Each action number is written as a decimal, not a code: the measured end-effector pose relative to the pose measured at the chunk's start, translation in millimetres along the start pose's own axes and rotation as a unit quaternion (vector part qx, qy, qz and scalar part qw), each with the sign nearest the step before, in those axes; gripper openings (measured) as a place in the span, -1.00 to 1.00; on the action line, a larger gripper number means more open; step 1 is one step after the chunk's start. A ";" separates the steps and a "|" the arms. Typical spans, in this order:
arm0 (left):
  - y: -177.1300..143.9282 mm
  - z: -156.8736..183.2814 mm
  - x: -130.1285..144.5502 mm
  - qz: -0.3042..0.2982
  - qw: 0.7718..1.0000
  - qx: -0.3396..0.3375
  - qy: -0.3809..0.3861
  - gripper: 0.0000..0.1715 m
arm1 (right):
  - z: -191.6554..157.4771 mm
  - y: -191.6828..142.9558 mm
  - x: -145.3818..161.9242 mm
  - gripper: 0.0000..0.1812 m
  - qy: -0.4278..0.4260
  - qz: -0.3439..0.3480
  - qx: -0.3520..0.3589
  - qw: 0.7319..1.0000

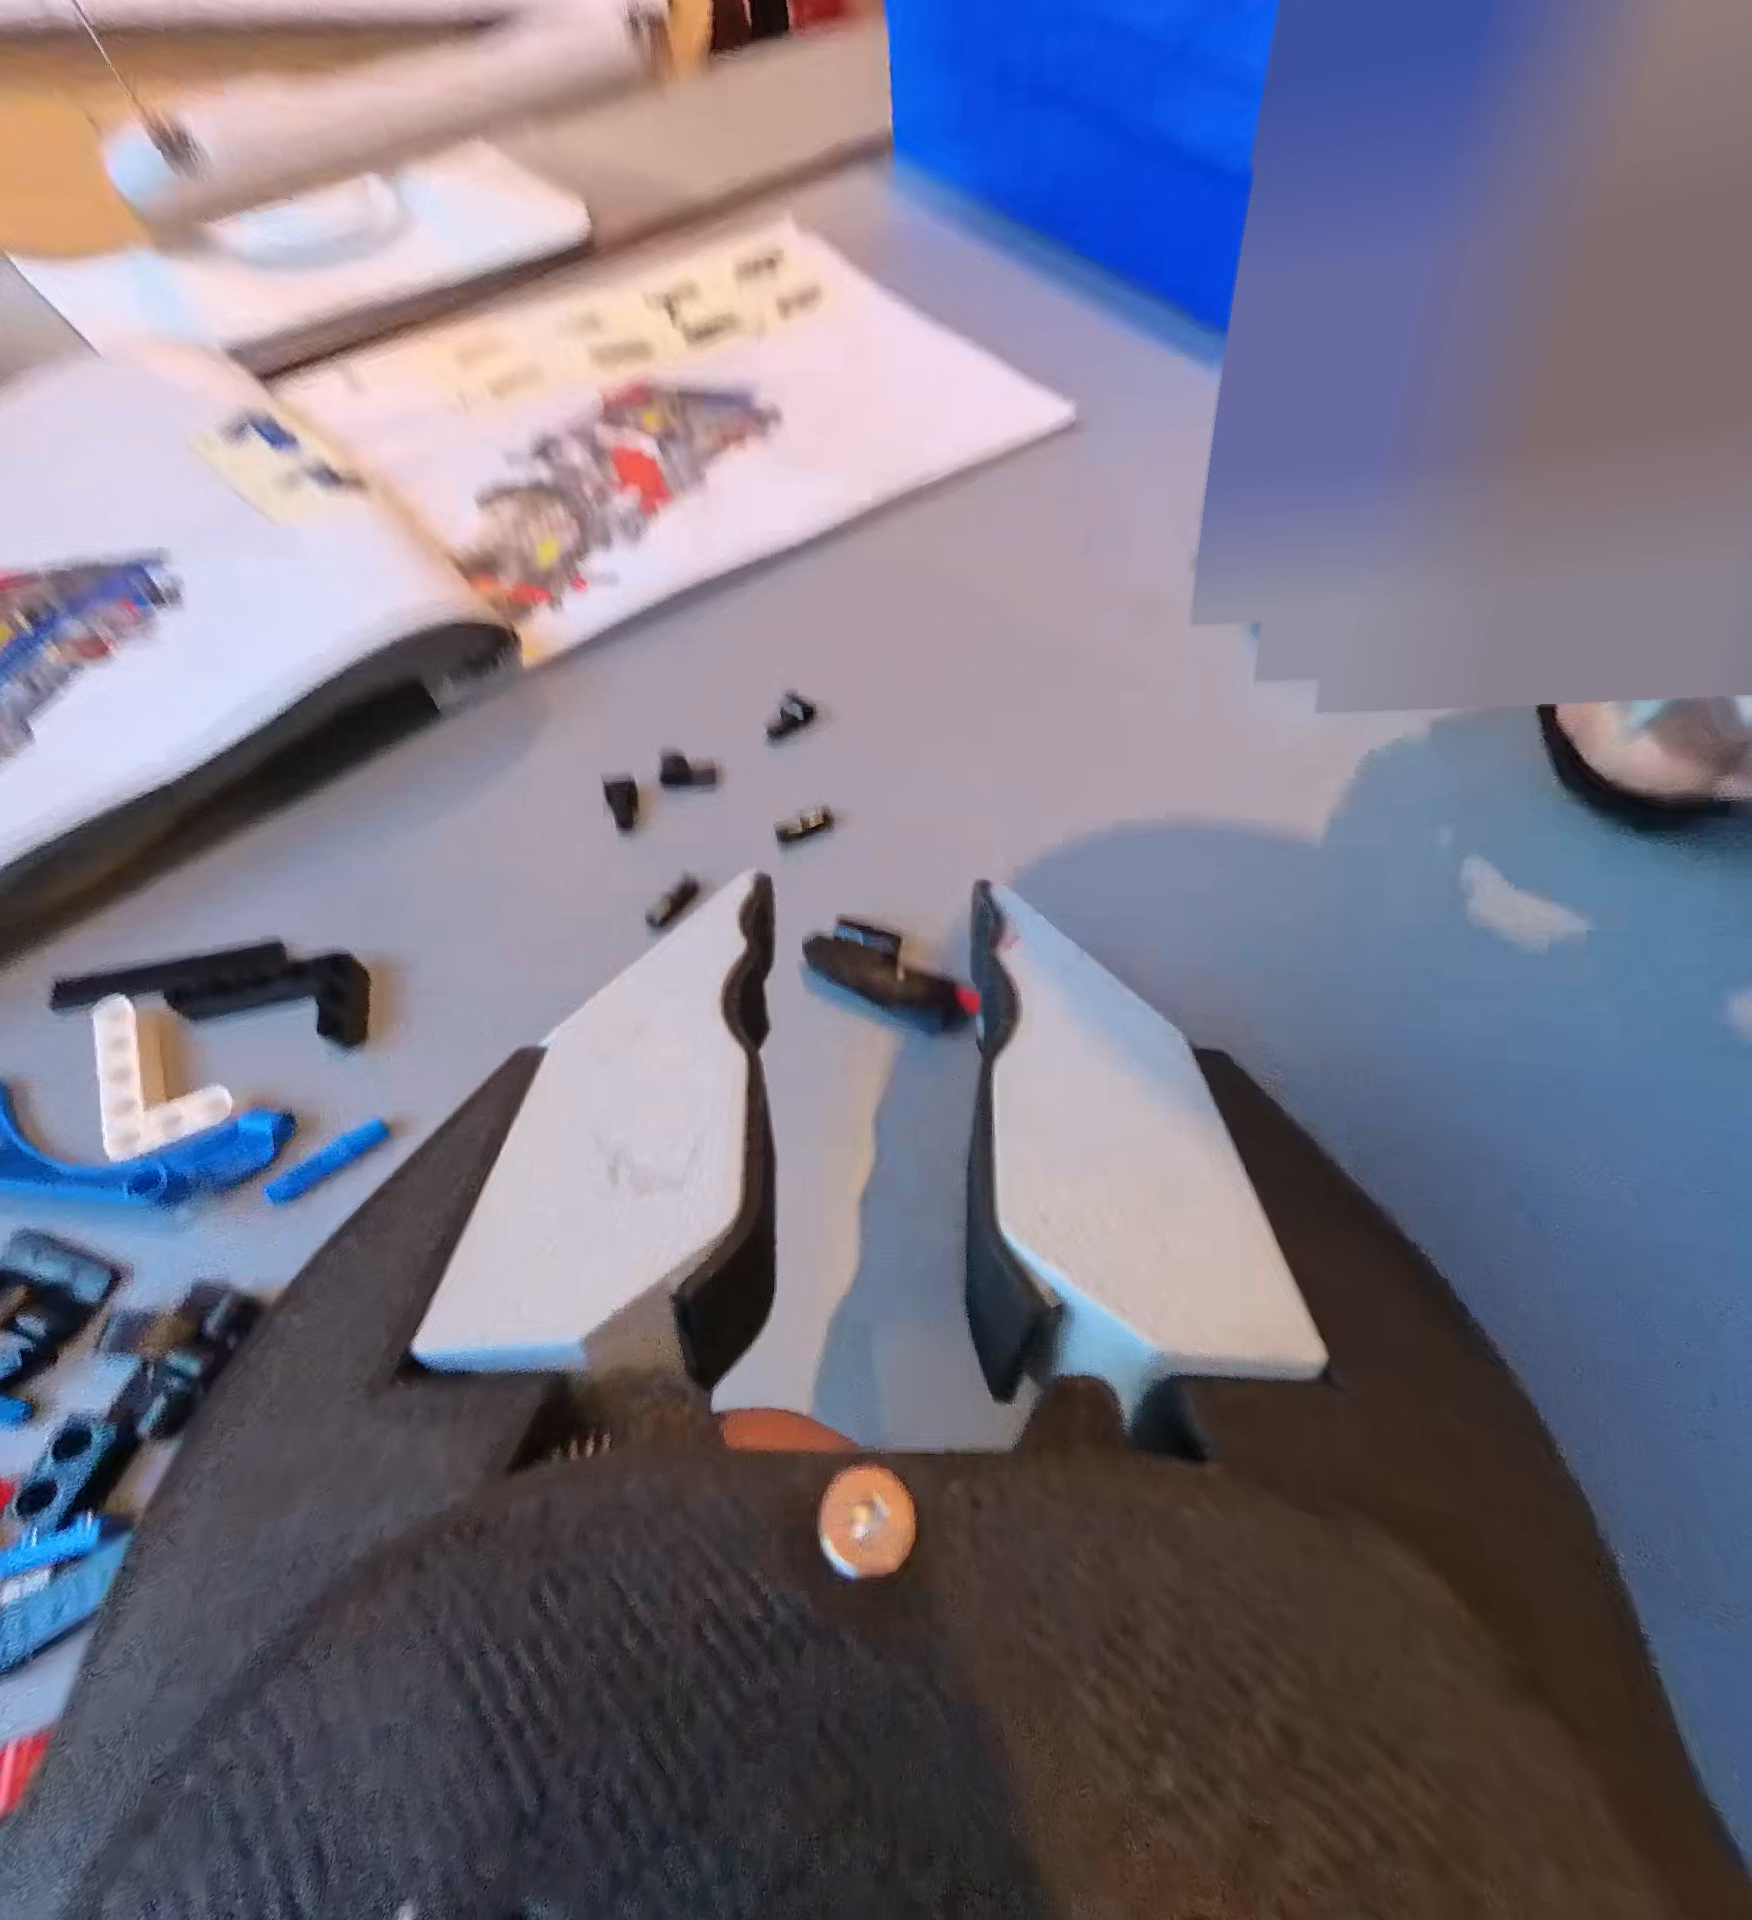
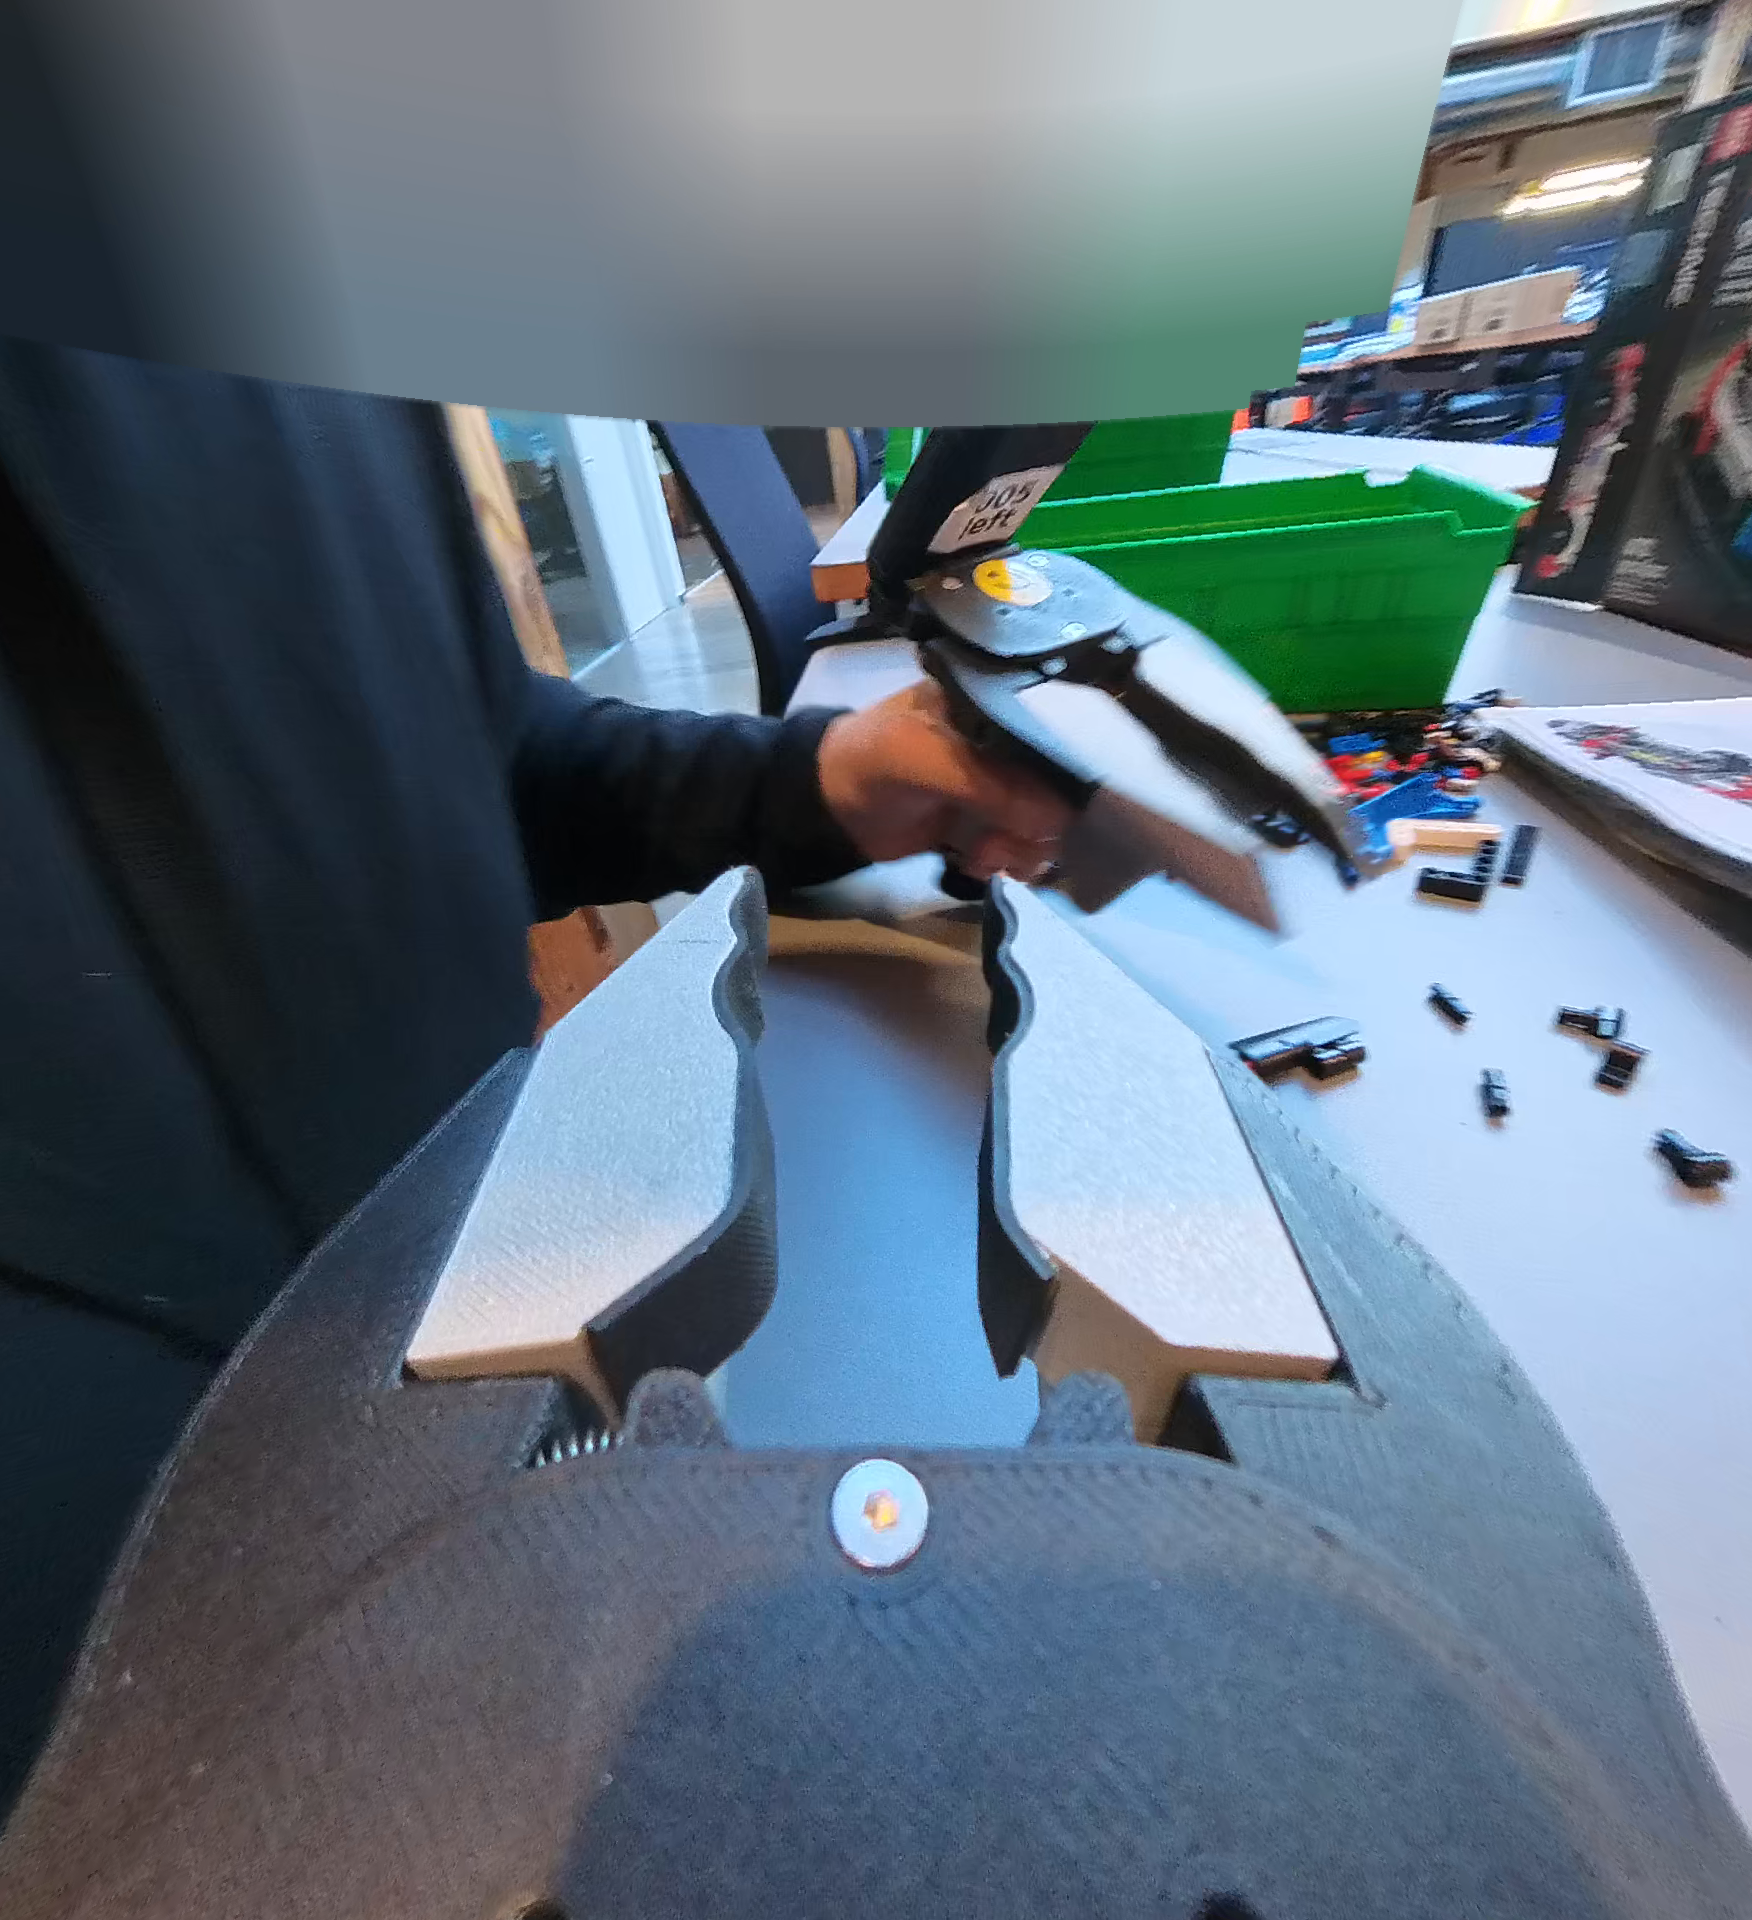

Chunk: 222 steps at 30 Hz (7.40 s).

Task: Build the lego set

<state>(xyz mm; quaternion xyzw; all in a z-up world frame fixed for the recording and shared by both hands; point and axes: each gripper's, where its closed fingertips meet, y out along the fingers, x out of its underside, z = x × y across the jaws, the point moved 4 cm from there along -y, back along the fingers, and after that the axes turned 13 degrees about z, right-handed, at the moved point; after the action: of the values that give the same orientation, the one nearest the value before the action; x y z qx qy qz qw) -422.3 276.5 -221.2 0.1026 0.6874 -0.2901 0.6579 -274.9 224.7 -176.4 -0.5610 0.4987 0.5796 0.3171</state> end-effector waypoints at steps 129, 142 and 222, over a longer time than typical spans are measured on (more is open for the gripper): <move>11.9 127.4 -12.3 0.085 0.995 0.045 -0.005 -0.57 | 30.4 -381.3 -326.8 -1.00 -0.263 -0.128 0.608 0.738; -61.7 158.5 -20.0 0.077 0.985 0.153 -0.035 -0.46 | -76.1 -45.8 -91.8 -1.00 -0.108 -0.219 0.223 0.944; -93.7 81.0 64.9 -0.144 0.988 -0.017 0.043 -0.62 | -23.4 -67.4 46.3 -0.58 -0.009 -0.242 0.087 0.966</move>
<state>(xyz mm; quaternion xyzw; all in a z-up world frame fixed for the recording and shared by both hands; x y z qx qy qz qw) -410.2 141.6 -256.3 0.0037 0.7270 -0.3658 0.5810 -212.5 214.2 -233.2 -0.6299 0.3937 0.4450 0.5001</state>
